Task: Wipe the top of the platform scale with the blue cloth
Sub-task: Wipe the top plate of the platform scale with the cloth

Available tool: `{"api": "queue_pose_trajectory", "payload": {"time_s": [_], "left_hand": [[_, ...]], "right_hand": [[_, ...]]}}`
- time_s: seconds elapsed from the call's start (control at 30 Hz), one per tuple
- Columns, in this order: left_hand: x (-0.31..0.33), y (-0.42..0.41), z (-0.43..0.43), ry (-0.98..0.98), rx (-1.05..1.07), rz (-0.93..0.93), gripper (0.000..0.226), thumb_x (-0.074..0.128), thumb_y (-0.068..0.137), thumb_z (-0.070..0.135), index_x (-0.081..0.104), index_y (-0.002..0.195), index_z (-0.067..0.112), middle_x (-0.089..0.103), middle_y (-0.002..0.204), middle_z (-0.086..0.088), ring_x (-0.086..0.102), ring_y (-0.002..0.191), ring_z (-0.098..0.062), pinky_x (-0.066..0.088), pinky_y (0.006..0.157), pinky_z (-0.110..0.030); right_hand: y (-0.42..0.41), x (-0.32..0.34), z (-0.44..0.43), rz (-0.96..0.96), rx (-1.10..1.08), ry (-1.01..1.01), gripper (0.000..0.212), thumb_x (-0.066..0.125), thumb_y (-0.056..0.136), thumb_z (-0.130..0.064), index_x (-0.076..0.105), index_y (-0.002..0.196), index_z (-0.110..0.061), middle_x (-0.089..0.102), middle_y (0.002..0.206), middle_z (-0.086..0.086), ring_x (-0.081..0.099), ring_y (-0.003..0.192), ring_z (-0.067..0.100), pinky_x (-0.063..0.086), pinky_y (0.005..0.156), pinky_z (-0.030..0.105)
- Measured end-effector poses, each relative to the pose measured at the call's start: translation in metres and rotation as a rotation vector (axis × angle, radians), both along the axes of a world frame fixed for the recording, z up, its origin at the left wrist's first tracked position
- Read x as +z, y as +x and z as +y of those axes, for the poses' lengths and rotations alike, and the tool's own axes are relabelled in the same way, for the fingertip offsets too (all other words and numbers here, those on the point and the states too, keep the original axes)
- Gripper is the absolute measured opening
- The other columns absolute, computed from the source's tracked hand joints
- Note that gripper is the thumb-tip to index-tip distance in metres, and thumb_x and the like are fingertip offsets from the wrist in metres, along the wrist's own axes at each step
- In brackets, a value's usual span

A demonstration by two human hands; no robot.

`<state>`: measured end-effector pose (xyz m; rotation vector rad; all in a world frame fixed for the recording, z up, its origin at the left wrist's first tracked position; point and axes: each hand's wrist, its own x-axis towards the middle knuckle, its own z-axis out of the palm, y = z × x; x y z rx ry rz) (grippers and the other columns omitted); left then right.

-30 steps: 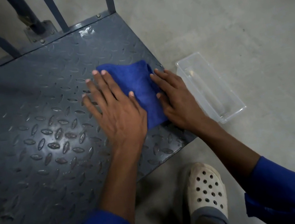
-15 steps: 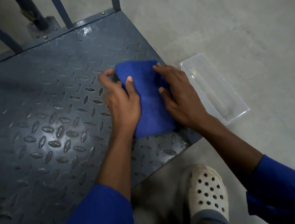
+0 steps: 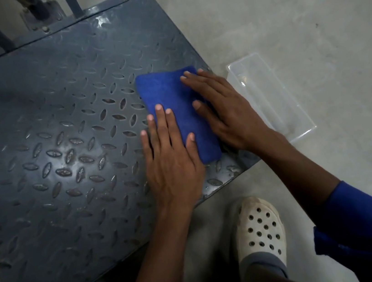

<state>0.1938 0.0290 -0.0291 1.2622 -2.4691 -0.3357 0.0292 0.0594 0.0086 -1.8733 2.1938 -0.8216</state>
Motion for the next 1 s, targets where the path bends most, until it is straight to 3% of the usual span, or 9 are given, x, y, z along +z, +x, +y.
{"api": "queue_pose_trajectory", "payload": {"time_s": [0.13,0.3,0.43,0.53,0.63,0.8,0.87,1.0], "left_hand": [[-0.006,0.004,-0.003,-0.005,-0.03,-0.046,0.063,0.028,0.114,0.041,0.025,0.167,0.005,0.019,0.176,-0.013,0.019,0.163,-0.03,0.015,0.132,-0.051],[0.001,0.011,0.001,-0.005,-0.114,0.23,0.058,0.05,0.112,0.029,0.04,0.157,-0.006,0.036,0.168,-0.021,0.024,0.161,-0.035,0.016,0.133,-0.049],[-0.014,0.01,0.014,0.048,-0.143,0.2,0.064,0.047,0.111,0.034,0.035,0.16,-0.006,0.028,0.17,-0.023,0.021,0.161,-0.039,0.023,0.131,-0.053],[-0.019,0.008,0.014,0.012,-0.149,0.201,0.06,0.047,0.112,0.029,0.038,0.158,-0.006,0.031,0.168,-0.026,0.025,0.159,-0.043,0.027,0.129,-0.056],[-0.024,0.007,0.013,-0.005,-0.142,0.236,0.052,0.05,0.11,0.021,0.046,0.156,-0.003,0.037,0.166,-0.026,0.03,0.156,-0.044,0.033,0.125,-0.059],[-0.034,0.0,0.014,-0.06,-0.123,0.26,0.045,0.053,0.109,0.014,0.053,0.15,-0.006,0.046,0.16,-0.027,0.039,0.152,-0.043,0.039,0.122,-0.058],[-0.037,-0.004,0.018,-0.07,-0.103,0.272,0.044,0.054,0.108,0.01,0.053,0.148,-0.009,0.048,0.157,-0.029,0.042,0.15,-0.045,0.042,0.119,-0.06],[-0.024,-0.017,0.044,0.014,-0.128,0.31,0.049,0.058,0.103,-0.005,0.048,0.15,-0.011,0.041,0.161,-0.032,0.034,0.154,-0.045,0.039,0.121,-0.061]], "right_hand": [[-0.003,-0.008,-0.003,0.11,0.089,0.093,0.049,0.047,0.108,-0.027,0.053,0.152,-0.004,0.048,0.16,0.017,0.041,0.152,0.038,0.032,0.126,0.049],[-0.017,0.003,-0.021,0.281,0.158,-0.057,0.047,0.054,0.109,-0.028,0.053,0.154,-0.013,0.043,0.164,0.016,0.037,0.154,0.04,0.035,0.125,0.049],[-0.023,-0.024,-0.021,0.352,0.184,-0.058,0.049,0.048,0.111,-0.044,0.06,0.148,-0.014,0.052,0.157,0.017,0.039,0.151,0.032,0.034,0.126,0.05],[-0.02,-0.026,-0.019,0.27,0.165,-0.102,0.047,0.05,0.11,-0.04,0.065,0.143,-0.009,0.057,0.151,0.02,0.038,0.148,0.028,0.024,0.129,0.036],[-0.012,-0.029,-0.016,0.209,0.12,-0.088,0.042,0.057,0.107,-0.033,0.067,0.141,-0.009,0.06,0.149,0.018,0.051,0.142,0.04,0.035,0.123,0.04],[-0.006,-0.032,-0.008,0.156,0.09,-0.172,0.033,0.064,0.103,-0.013,0.071,0.134,-0.005,0.068,0.14,0.016,0.066,0.118,0.04,0.05,0.108,0.038],[-0.006,-0.032,-0.008,0.145,0.095,-0.202,0.03,0.065,0.101,-0.007,0.073,0.13,-0.003,0.07,0.136,0.017,0.067,0.11,0.039,0.051,0.105,0.036],[-0.023,-0.022,0.013,0.147,0.098,-0.216,0.029,0.062,0.101,-0.002,0.075,0.127,-0.003,0.071,0.136,0.013,0.068,0.112,0.037,0.047,0.106,0.028]]}}
